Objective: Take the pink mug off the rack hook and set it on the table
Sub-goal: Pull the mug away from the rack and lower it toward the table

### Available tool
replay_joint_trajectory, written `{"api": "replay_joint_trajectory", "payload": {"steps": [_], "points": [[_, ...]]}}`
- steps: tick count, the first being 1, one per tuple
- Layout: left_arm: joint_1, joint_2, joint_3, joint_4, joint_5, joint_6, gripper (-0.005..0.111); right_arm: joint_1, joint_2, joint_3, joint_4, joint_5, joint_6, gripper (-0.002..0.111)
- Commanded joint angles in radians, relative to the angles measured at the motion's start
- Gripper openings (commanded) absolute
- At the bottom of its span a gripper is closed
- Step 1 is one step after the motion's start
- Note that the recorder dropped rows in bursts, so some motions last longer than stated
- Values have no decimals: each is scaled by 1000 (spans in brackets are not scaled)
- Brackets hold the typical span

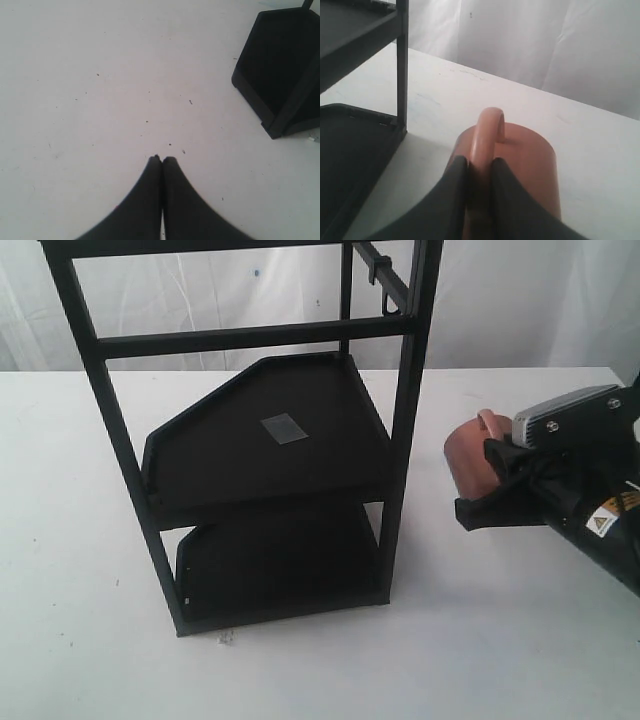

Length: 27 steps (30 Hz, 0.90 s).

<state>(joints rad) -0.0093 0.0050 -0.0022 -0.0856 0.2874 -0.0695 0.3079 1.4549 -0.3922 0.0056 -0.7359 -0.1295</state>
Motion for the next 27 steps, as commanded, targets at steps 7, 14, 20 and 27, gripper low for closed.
{"api": "replay_joint_trajectory", "payload": {"steps": [7, 14, 20, 27], "points": [[-2, -5, 2, -7, -2, -1, 0, -12, 319, -106, 5, -273, -102, 0], [-2, -5, 2, -7, -2, -1, 0, -12, 375, -98, -6, -266, -102, 0], [-2, -5, 2, -7, -2, -1, 0, -12, 375, -42, -6, -276, -88, 0], [-2, -5, 2, -7, -2, -1, 0, 4, 355, 54, -6, -305, -44, 0]]}}
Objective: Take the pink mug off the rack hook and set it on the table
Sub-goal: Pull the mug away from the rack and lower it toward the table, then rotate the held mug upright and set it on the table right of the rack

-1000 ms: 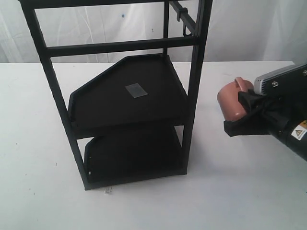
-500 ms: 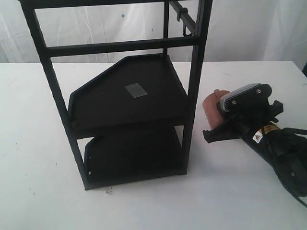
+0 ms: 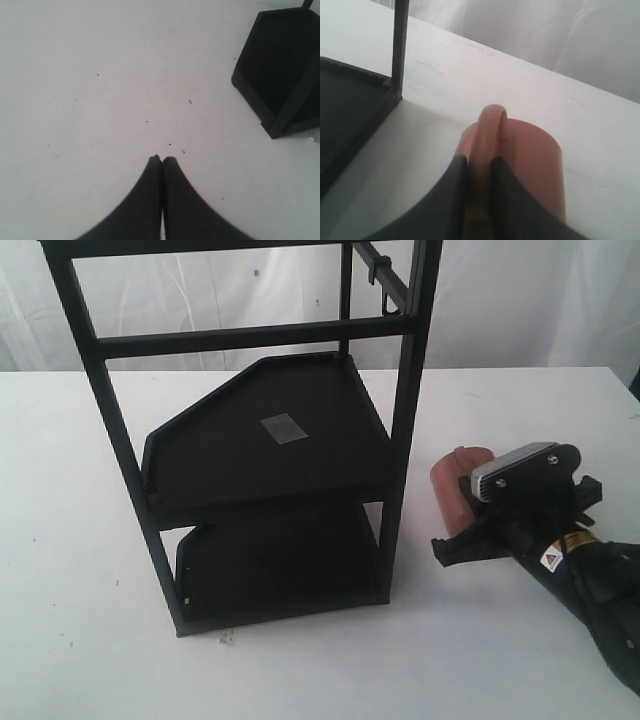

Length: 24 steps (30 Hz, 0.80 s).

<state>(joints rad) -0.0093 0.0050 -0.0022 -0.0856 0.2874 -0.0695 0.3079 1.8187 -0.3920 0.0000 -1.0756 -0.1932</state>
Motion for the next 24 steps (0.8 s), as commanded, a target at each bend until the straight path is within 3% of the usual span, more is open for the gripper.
{"api": "replay_joint_trajectory", "payload": {"steps": [1, 8, 17, 24], "points": [[-2, -5, 2, -7, -2, -1, 0, 6, -11, 59, 8, 32, 23, 0], [-2, -5, 2, -7, -2, -1, 0, 10, -64, 86, 0, -13, 69, 0], [-2, -5, 2, -7, -2, -1, 0, 10, -183, 24, 12, -34, -127, 0], [-2, -5, 2, -7, -2, -1, 0, 10, -118, -32, -8, -78, -117, 0]]}}
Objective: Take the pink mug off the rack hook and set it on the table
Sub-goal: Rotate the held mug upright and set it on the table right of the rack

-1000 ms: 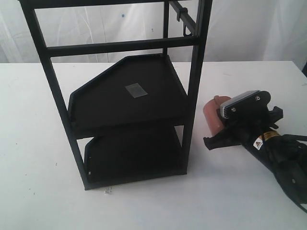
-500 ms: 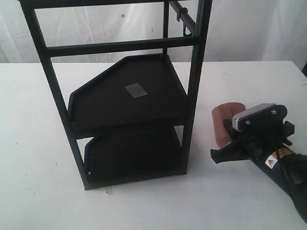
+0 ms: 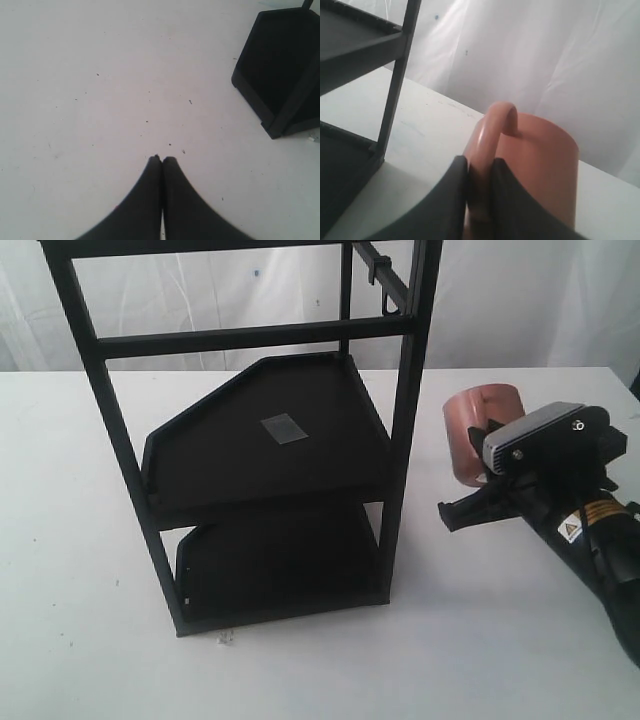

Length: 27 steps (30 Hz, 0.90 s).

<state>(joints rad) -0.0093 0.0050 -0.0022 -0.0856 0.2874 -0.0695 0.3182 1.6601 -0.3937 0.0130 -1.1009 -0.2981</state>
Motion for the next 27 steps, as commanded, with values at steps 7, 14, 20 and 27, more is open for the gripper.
{"api": "replay_joint_trajectory", "payload": {"steps": [7, 14, 20, 27], "points": [[-2, -5, 2, -7, -2, -1, 0, 0, 212, -54, -24, -120, -15, 0], [-2, -5, 2, -7, -2, -1, 0, 0, 372, -112, -44, -120, -15, 0], [-2, -5, 2, -7, -2, -1, 0, 0, 402, -107, -47, -120, -10, 0], [-2, -5, 2, -7, -2, -1, 0, 0, 398, -32, -54, -120, 54, 0]]}}
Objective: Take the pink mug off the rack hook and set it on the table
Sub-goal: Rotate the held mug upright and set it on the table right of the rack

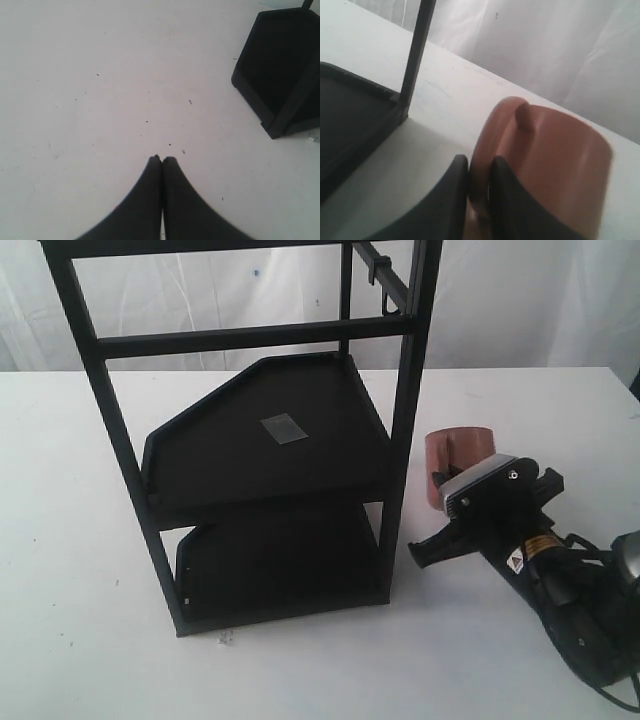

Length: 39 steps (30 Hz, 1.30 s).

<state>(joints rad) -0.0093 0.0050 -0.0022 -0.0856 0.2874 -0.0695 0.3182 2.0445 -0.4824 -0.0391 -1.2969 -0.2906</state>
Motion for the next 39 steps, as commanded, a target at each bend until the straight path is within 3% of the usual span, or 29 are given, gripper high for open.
{"api": "replay_joint_trajectory", "payload": {"steps": [1, 8, 21, 39], "points": [[-2, -5, 2, -7, -2, -1, 0, 0, 11, 74, -4, 76, 58, 0], [-2, -5, 2, -7, -2, -1, 0, 0, -17, 123, -28, 76, 82, 0], [-2, -5, 2, -7, -2, -1, 0, 0, -74, 117, -20, 76, -82, 0], [-2, -5, 2, -7, -2, -1, 0, 0, -18, 123, -64, 79, -66, 0]]}}
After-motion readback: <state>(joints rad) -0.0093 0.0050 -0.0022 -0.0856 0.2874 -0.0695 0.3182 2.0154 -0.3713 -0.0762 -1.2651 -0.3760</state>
